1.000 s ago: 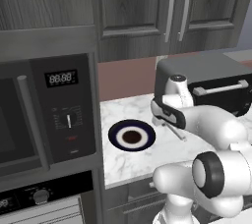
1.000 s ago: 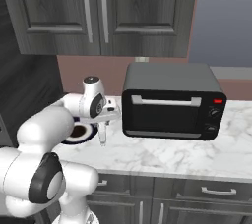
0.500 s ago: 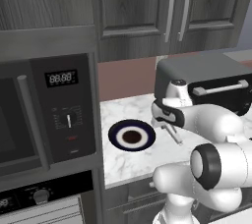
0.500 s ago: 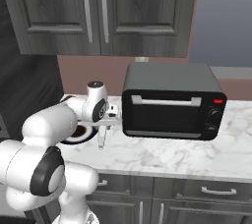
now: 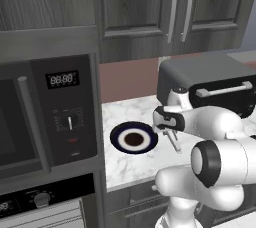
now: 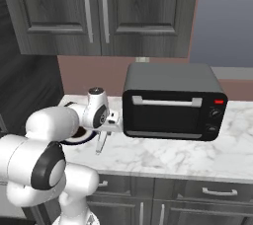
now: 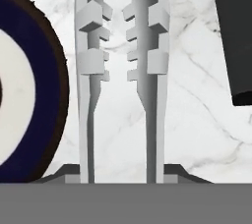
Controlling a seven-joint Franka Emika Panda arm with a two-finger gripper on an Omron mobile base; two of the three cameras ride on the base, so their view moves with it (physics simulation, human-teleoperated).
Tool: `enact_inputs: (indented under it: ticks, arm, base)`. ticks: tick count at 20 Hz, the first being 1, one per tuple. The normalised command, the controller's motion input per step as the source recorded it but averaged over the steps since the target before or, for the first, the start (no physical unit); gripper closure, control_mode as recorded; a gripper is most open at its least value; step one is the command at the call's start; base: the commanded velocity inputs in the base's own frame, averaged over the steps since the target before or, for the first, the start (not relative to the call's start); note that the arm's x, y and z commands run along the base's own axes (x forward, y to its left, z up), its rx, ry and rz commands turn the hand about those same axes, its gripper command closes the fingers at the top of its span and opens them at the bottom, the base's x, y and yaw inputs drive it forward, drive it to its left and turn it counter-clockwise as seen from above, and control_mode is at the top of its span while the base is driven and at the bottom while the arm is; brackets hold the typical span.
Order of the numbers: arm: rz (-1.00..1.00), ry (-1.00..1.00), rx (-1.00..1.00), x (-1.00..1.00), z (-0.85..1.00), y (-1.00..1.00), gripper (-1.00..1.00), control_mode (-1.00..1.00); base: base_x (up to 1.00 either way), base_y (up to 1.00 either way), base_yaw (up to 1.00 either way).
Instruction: Pick up the tongs from the counter and place them near the plate next to the oven.
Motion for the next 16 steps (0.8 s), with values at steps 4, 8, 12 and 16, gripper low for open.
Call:
enact_inputs:
  ticks: [4,8,12,16]
  arm:
    - [-0.08,0.00,0.02,0.02,-0.20,-0.07,1.00,-1.00]
    - [-0.04,0.00,0.02,0.02,-0.16,-0.09,1.00,-1.00]
    - [0.00,0.00,0.02,0.10,-0.12,-0.06,1.00,-1.00]
    - [0.00,0.00,0.00,0.16,-0.11,0.00,1.00,-1.00]
  base:
    - [0.00,0.00,0.00]
    - [0.00,0.00,0.00]
    - [0.00,0.00,0.00]
    - [0.00,0.00,0.00]
